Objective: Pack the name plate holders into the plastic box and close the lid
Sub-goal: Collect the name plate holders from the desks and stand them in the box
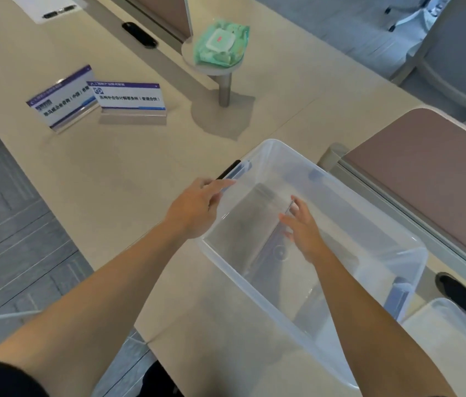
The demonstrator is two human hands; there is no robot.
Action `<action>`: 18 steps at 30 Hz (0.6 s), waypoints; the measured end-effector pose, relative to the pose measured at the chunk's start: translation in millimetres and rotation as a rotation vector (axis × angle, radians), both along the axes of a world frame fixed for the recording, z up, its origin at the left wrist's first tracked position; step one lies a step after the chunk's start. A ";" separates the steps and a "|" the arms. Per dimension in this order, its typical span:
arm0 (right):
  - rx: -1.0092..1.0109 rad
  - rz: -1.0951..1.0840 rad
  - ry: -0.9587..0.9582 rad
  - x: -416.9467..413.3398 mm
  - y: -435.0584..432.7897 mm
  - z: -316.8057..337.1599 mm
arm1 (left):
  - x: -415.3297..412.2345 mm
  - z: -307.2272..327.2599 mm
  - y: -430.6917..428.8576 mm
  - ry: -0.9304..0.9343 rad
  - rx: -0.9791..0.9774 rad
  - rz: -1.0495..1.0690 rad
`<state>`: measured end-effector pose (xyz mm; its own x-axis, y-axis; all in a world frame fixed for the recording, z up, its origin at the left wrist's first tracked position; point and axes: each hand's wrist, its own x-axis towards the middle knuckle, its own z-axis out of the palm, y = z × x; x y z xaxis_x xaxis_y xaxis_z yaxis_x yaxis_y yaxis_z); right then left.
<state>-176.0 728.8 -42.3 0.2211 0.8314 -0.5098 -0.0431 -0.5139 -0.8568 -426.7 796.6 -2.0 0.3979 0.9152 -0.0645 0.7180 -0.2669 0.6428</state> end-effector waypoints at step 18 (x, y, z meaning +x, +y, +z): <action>-0.123 0.547 -0.386 -28.9 -32.9 4.9 | -0.1 -0.5 0.5 -0.104 -0.055 0.056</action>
